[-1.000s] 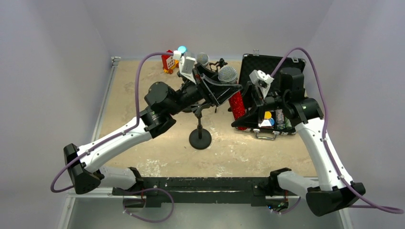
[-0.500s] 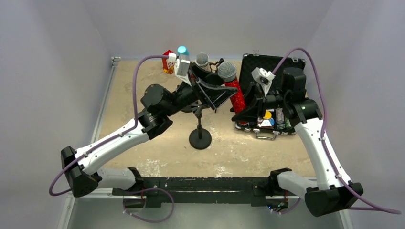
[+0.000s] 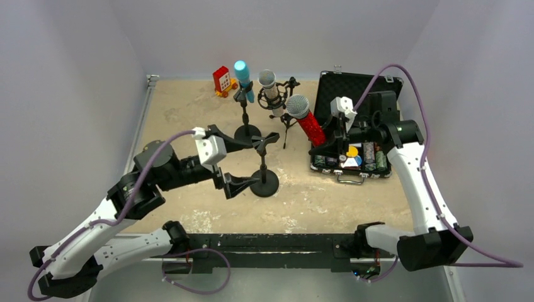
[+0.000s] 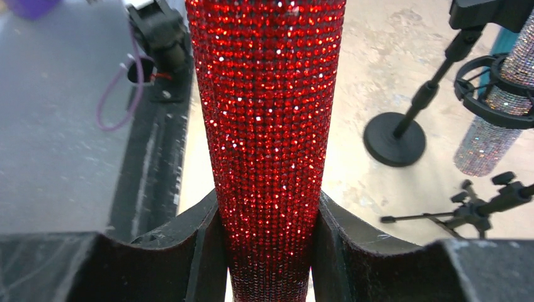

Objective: Attach the microphones to the stand

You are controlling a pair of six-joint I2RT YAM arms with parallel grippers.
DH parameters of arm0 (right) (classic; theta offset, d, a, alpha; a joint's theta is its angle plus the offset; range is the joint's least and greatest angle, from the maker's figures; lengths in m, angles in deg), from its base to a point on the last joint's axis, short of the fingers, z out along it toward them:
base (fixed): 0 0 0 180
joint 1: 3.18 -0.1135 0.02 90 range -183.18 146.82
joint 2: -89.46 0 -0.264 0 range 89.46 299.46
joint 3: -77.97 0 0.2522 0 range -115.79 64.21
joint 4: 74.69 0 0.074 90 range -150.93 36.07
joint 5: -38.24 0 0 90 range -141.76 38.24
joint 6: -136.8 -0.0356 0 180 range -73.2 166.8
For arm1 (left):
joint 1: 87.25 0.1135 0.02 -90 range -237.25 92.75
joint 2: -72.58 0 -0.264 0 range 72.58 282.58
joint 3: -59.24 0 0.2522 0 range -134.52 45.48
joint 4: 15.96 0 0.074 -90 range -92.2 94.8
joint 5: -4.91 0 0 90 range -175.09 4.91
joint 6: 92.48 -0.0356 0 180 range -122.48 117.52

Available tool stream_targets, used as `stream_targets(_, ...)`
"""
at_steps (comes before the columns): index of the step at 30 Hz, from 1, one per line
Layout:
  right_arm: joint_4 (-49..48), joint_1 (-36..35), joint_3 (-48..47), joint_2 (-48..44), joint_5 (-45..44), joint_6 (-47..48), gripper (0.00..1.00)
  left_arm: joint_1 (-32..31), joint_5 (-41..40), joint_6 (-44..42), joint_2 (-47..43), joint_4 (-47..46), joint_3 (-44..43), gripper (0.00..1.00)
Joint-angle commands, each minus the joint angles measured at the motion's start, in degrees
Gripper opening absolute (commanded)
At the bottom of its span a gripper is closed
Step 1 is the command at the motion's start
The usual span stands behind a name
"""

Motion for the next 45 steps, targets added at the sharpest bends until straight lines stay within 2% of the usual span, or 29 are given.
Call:
stream_targets(1,8.36,-0.02,-3.77,2.89,-2.61,23.80,0.00,0.95,-6.68,-13.98,-1.64,11.59,5.77,0.96)
stream_targets(3,11.41,-0.06,-4.74,4.53,-1.92,30.49,0.00,2.19,-6.72,-15.37,-1.54,9.41,7.51,0.97)
stream_targets(5,11.73,-0.17,-5.31,5.93,-1.28,32.12,0.00,4.61,-4.42,-15.79,-0.82,5.91,9.05,0.97)
stream_targets(9,11.11,-1.10,-5.74,8.07,-0.06,31.95,0.00,8.51,0.36,-16.50,0.74,-4.67,13.44,0.98)
stream_targets(19,7.08,-4.67,-6.66,11.57,-0.30,28.58,0.00,9.94,-2.32,-13.12,6.29,-20.44,16.51,0.99)
stream_targets(29,3.99,-6.15,-11.76,18.94,2.15,24.44,0.00,11.25,-0.26,-10.88,10.08,-27.19,18.54,0.95)
stream_targets(37,-2.17,-8.04,-10.79,21.82,1.79,20.08,0.00,11.52,-1.42,-7.99,9.12,-29.57,22.42,0.60)
stream_targets(40,-3.60,-8.51,-10.02,22.64,1.98,19.25,0.00,11.53,-1.84,-6.79,8.45,-30.65,23.73,0.22)
stream_targets(43,-3.99,-9.16,-9.77,23.44,2.50,19.19,0.00,11.55,-1.11,-5.35,8.36,-30.72,24.09,0.09)
stream_targets(45,-4.09,-9.61,-9.28,23.80,2.96,19.61,0.00,11.51,-0.62,-4.66,8.37,-30.76,24.22,0.05)
